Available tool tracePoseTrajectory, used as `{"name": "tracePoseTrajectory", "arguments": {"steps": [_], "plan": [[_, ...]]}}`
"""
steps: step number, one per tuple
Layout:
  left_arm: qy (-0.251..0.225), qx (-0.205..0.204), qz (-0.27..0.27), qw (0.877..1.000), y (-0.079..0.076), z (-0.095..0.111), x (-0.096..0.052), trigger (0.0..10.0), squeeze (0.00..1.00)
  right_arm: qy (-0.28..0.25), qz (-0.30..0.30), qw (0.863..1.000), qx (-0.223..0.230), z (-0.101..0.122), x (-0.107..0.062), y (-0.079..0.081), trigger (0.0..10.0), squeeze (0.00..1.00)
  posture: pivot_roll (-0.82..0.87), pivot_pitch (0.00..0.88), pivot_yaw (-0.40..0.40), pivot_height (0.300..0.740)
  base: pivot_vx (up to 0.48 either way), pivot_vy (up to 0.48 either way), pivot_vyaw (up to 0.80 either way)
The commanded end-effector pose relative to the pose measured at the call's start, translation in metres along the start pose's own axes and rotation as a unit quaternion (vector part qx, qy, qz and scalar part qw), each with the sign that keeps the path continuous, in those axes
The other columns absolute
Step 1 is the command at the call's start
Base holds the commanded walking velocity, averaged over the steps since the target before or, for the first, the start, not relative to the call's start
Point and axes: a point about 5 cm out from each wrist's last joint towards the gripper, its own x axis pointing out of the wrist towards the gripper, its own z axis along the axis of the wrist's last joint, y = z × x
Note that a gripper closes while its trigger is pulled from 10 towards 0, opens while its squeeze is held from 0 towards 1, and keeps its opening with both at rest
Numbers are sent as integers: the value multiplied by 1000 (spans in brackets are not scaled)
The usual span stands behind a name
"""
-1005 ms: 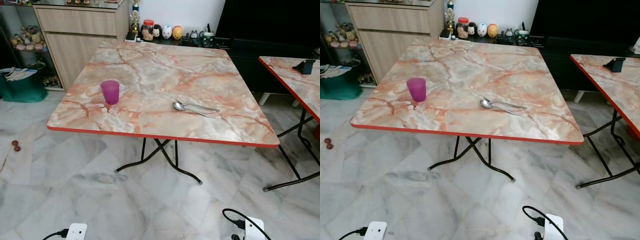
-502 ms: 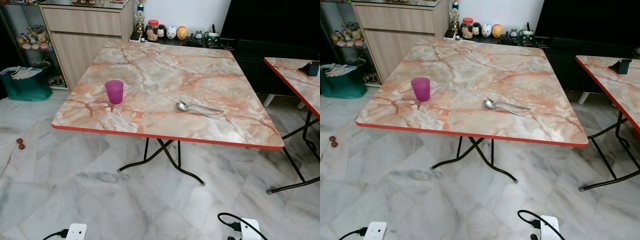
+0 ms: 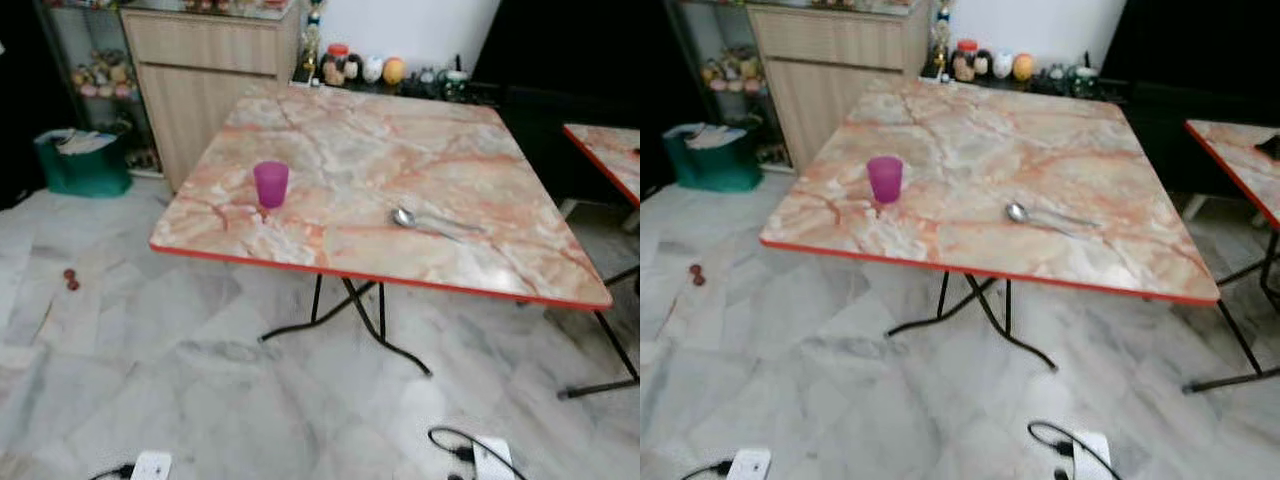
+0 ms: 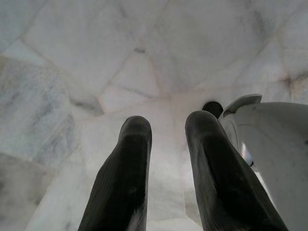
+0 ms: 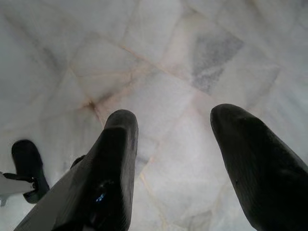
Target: Setting the table
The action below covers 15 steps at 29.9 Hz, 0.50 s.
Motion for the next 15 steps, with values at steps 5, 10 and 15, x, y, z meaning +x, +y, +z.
{"name": "tracePoseTrajectory", "arguments": {"steps": [5, 10, 15], "plan": [[6, 6, -1, 1000, 0, -3, 0, 10000, 0, -11, 1, 1000, 3, 6, 1, 0, 10000, 0, 195, 0, -88, 707, 0, 310, 0], [8, 10, -1, 1000, 0, -3, -1, 10000, 0, -18, 8, 1000, 6, 8, 1, 4, 10000, 0, 194, 0, -85, 707, 0, 309, 0], [7, 12, 0, 1000, 0, -3, -1, 10000, 0, -18, 9, 1000, 7, 8, 1, 4, 10000, 0, 197, 0, -87, 707, 0, 178, 0]]}}
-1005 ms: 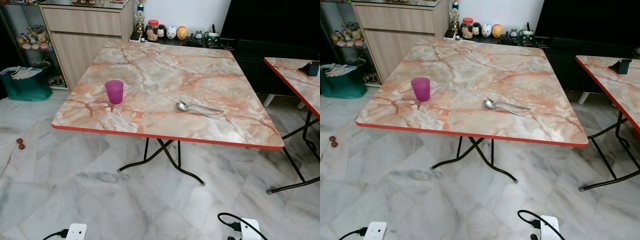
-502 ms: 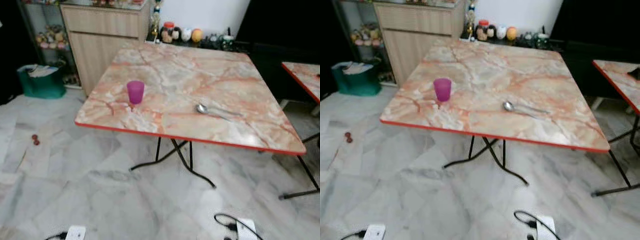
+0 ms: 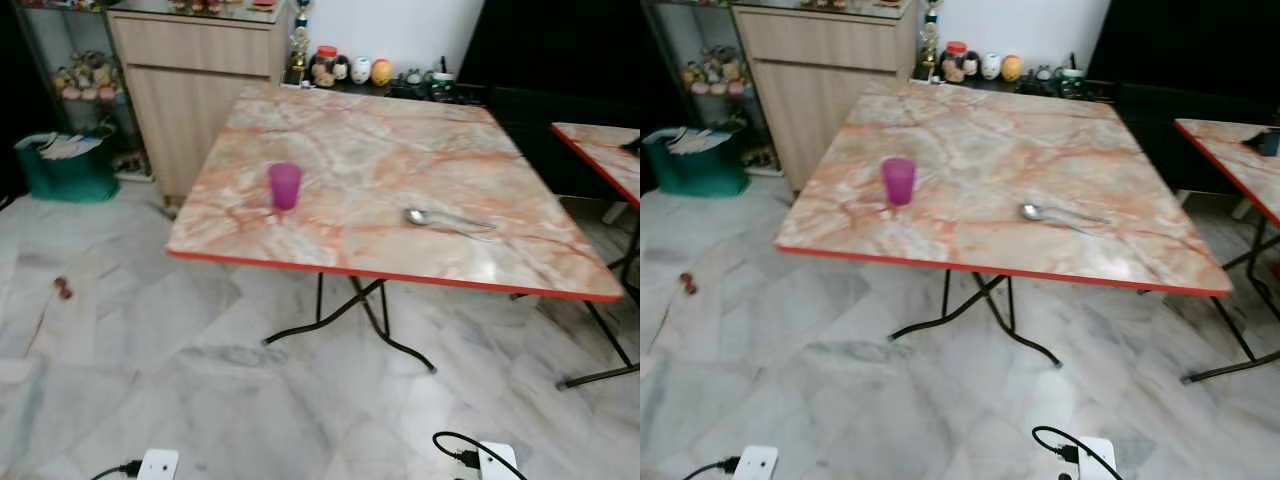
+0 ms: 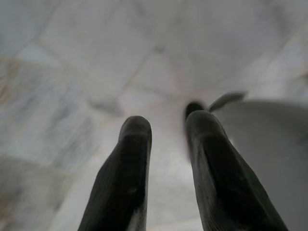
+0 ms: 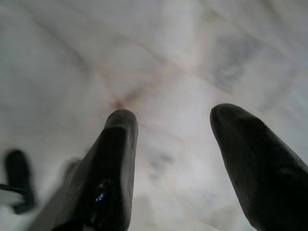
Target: Setting the table
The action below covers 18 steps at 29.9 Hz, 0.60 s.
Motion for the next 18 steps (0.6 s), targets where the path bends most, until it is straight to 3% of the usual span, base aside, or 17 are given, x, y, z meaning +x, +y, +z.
{"name": "tracePoseTrajectory", "arguments": {"steps": [1, 7, 11, 12, 13, 14, 16, 17, 18], "plan": [[0, 6, -6, 1000, -6, 1, 1, 10000, 0, 3, -12, 1000, 3, -4, -1, -10, 10000, 0, 197, 0, -87, 707, 0, 0, 0], [-8, 16, -4, 1000, -5, 5, 1, 10000, 0, -8, -6, 1000, 17, 1, -1, -7, 10000, 0, 193, 0, -86, 707, 0, 0, 0], [-38, -26, 25, 999, -2, 9, 1, 10000, 0, -10, -6, 1000, 18, 3, 0, -8, 10000, 0, 208, 0, -97, 707, 0, 0, 0], [-87, -26, 36, 995, -5, 31, 3, 10000, 0, -9, -7, 1000, 18, 3, 0, -9, 10000, 0, 216, 0, -102, 707, 0, 0, 0], [-87, -26, 36, 995, -5, 31, 3, 10000, 0, -9, -7, 1000, 18, 3, 0, -9, 10000, 0, 216, 0, -102, 707, 0, 0, 0], [-115, -23, 39, 992, -7, 47, 4, 10000, 0, -9, -8, 1000, 18, 3, 0, -9, 10000, 0, 216, 0, -102, 707, 0, 0, 0], [-233, -28, 56, 970, -7, 115, 0, 10000, 0, -8, -8, 1000, 16, 3, -1, -10, 10000, 0, 231, 0, -110, 707, 0, 0, 0], [-267, -32, 62, 961, -5, 133, -4, 10000, 0, -8, -9, 1000, 15, 3, -1, -11, 10000, 0, 232, 0, -111, 707, 0, 0, 0], [-317, -46, 72, 945, -1, 152, -11, 10000, 0, -7, -9, 1000, 14, 2, -1, -11, 10000, 0, 231, 0, -111, 707, 0, 0, 0]]}}
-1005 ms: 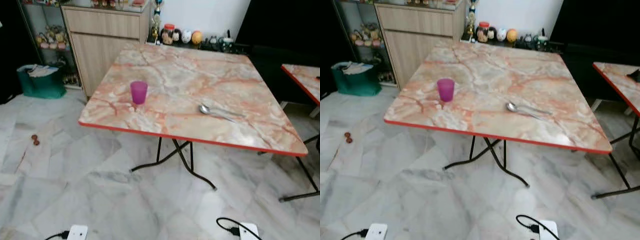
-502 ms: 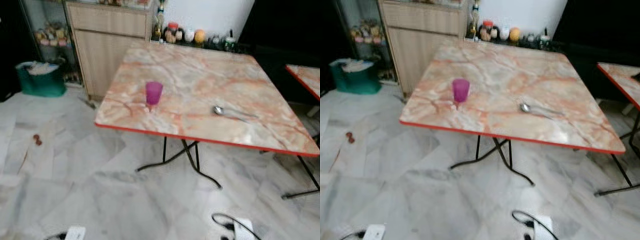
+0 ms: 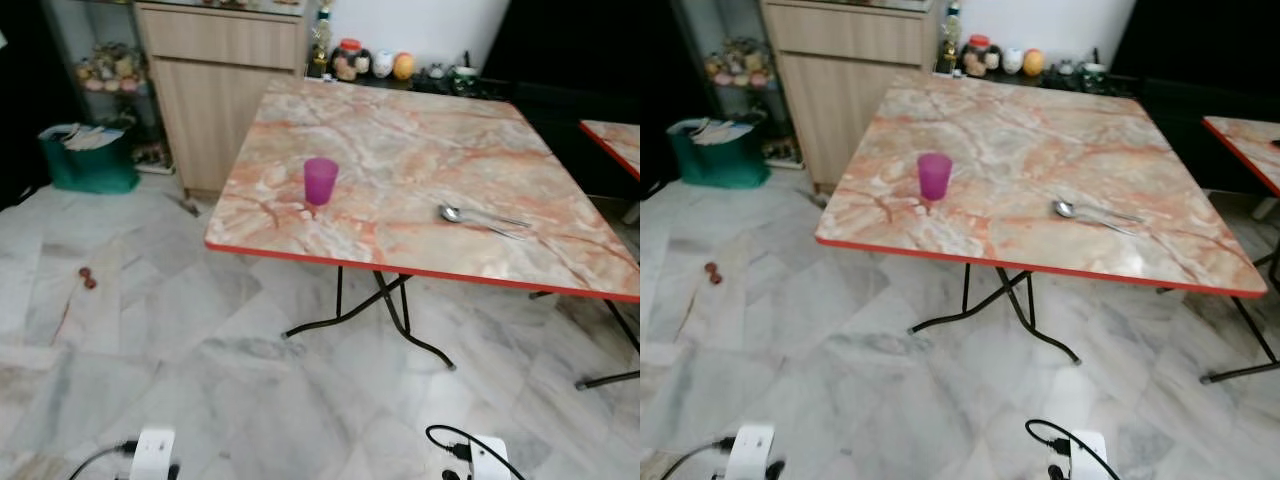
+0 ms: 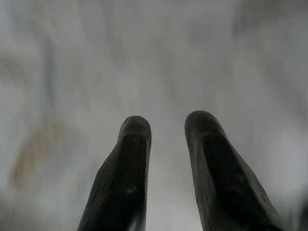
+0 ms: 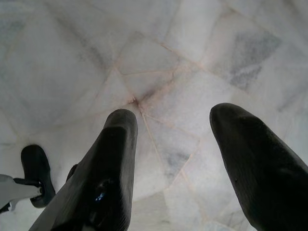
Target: Setting the table
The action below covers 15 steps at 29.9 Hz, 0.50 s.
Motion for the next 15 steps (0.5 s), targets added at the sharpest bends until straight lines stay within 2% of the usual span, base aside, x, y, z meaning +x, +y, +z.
{"name": "tracePoseTrajectory", "arguments": {"steps": [1, 3, 4, 6, 7, 8, 10, 11, 13, 14, 15], "plan": [[-123, -24, 21, 992, 4, 52, 7, 10000, 0, -5, -8, 1000, 2, 3, 0, -7, 10000, 0, 231, 0, -111, 707, 0, 0, 0], [-163, -32, 20, 986, 4, 64, 5, 10000, 0, -5, -7, 1000, 2, 3, 0, -8, 10000, 0, 235, 0, -115, 707, 0, 0, 0], [-200, -36, 15, 979, 3, 76, 1, 10000, 0, -5, -7, 1000, 3, 3, 0, -8, 10000, 0, 237, 0, -116, 707, 0, 0, 0], [-238, -32, 5, 971, 0, 88, -4, 10000, 0, -6, -8, 1000, 3, 3, 0, -9, 10000, 0, 241, 0, -118, 707, 0, 0, 0], [-283, -25, -3, 959, -5, 106, -12, 10000, 0, -6, -10, 1000, 4, 3, -1, -9, 10000, 0, 240, 0, -119, 707, 0, 0, 0], [-283, -25, -3, 959, -5, 106, -12, 10000, 0, -6, -10, 1000, 4, 3, -1, -9, 10000, 0, 240, 0, -119, 707, 0, 0, 0], [-328, -47, -5, 943, -14, 135, -23, 10000, 0, -8, -12, 1000, 3, 3, 0, -10, 10000, 0, 242, 0, -124, 707, 0, 0, 0], [-328, -47, -5, 943, -14, 135, -23, 10000, 0, -8, -12, 1000, 3, 3, 0, -10, 10000, 0, 242, 0, -124, 707, 0, 0, 0], [-369, -59, -26, 927, -25, 161, -31, 10000, 0, -9, -11, 1000, 3, 4, 0, -10, 10000, 0, 241, 0, -126, 707, 0, 0, 0], [-369, -59, -26, 927, -25, 161, -31, 10000, 0, -9, -11, 1000, 3, 4, 0, -10, 10000, 0, 241, 0, -126, 707, 0, 0, 0], [-397, -52, -49, 915, -37, 181, -36, 10000, 0, -10, -10, 1000, 3, 5, 0, -9, 10000, 0, 235, 0, -123, 707, 0, 0, 0]]}}
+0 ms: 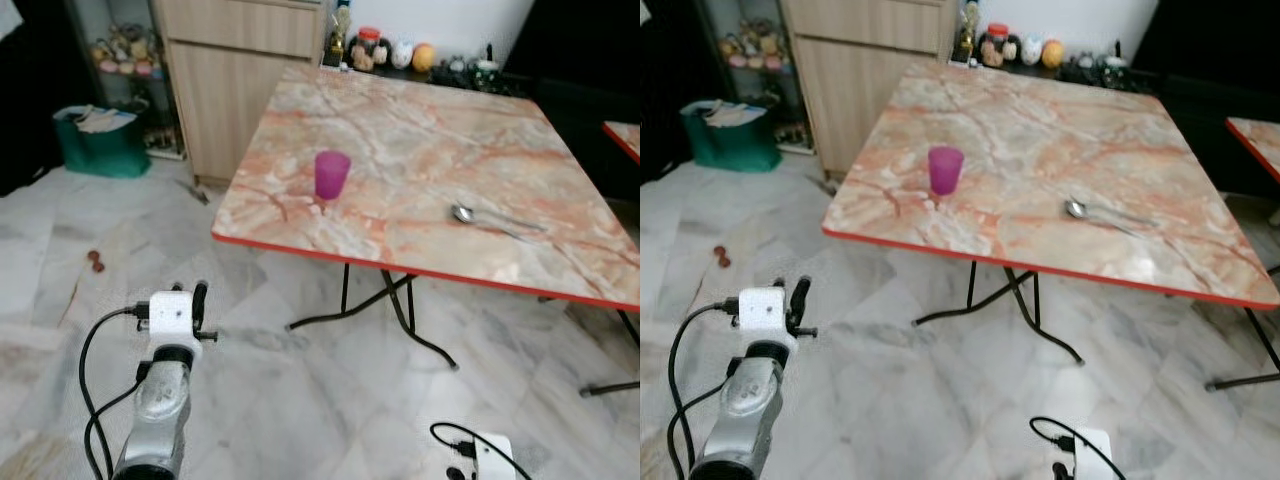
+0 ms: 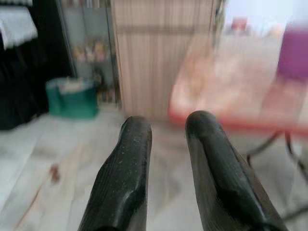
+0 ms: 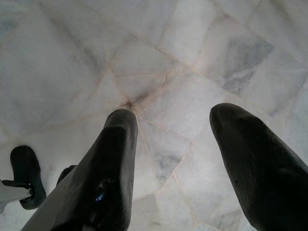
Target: Setting the table
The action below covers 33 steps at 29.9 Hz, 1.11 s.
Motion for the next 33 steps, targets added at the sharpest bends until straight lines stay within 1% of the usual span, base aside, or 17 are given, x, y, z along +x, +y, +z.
{"name": "tracePoseTrajectory", "arguments": {"steps": [1, 3, 5, 6, 7, 9, 10, 11, 14, 15, 16, 17, 20, 22, 26, 28, 33], "plan": [[-43, -5, -46, 998, -23, 25, 13, 10000, 0, -6, -5, 1000, 3, 2, 0, -4, 10000, 0, 224, 0, -117, 707, 0, 0, 0], [-55, -12, -64, 996, -32, 33, 16, 10000, 0, -7, -5, 1000, 6, 2, 0, -4, 10000, 0, 224, 0, -117, 707, 0, 0, 0], [-69, -19, -92, 993, -48, 45, 20, 10000, 0, -10, -5, 1000, 9, 2, 0, -4, 10000, 0, 221, 0, -116, 707, 0, 0, 0], [-69, -21, -97, 993, -50, 47, 20, 10000, 0, -10, -5, 1000, 9, 2, 0, -4, 10000, 0, 221, 0, -116, 707, 0, 0, 0], [-63, -29, -110, 992, -56, 48, 19, 10000, 0, -9, -7, 1000, 9, 2, 0, -4, 10000, 0, 218, 0, -114, 707, 0, 0, 0], [-52, -38, -125, 990, -62, 47, 18, 10000, 0, -9, -8, 1000, 8, 2, 0, -4, 10000, 0, 218, 0, -114, 707, 0, 0, 0], [-30, -50, -156, 986, -70, 43, 16, 10000, 0, -9, -9, 1000, 8, 3, 0, -4, 10000, 0, 218, 0, -116, 707, 0, 0, 0], [-24, -51, -166, 985, -73, 42, 15, 10000, 0, -9, -10, 1000, 8, 3, 0, -5, 10000, 0, 218, 0, -116, 707, 0, 0, 0], [-9, -36, -190, 981, -78, 39, 12, 10000, 0, -7, -8, 1000, 4, 3, 0, -5, 10000, 0, 224, 0, -117, 707, 0, 0, 0], [-2, -26, -189, 982, -78, 36, 11, 10000, 412, -7, -7, 1000, 1, 3, 0, -4, 10000, 0, 221, 0, -116, 707, 0, 0, 0], [-1, -26, -190, 981, -78, 36, 11, 10000, 1000, -7, -7, 1000, 1, 4, 0, -5, 10000, 0, 220, 0, -117, 707, 0, 0, 0], [-2, -28, -191, 981, -78, 36, 11, 10000, 1000, -7, -7, 1000, 2, 4, 0, -5, 10000, 0, 220, 0, -117, 707, 0, 0, 0], [-5, -9, -197, 980, -78, 38, 12, 10000, 1000, -8, -7, 1000, 1, 4, 0, -5, 10000, 0, 224, 0, -120, 707, 0, 0, 0], [-6, -6, -191, 982, -76, 39, 15, 10000, 1000, -8, -7, 1000, -1, 4, 0, -5, 10000, 0, 224, 0, -120, 707, 0, 0, 0], [-14, -8, -182, 983, -74, 44, 19, 10000, 1000, -7, -7, 1000, -2, 4, 0, -5, 10000, 0, 218, 0, -117, 707, 0, 0, 0], [-16, -6, -180, 984, -73, 46, 21, 10000, 1000, -5, -5, 1000, -12, 5, 0, -5, 10000, 0, 219, 0, -118, 707, 0, 0, 0], [-19, -14, -168, 985, -70, 48, 24, 10000, 1000, -5, -6, 1000, -10, 5, 0, -5, 10000, 0, 219, 0, -118, 707, 0, 0, 0]]}}
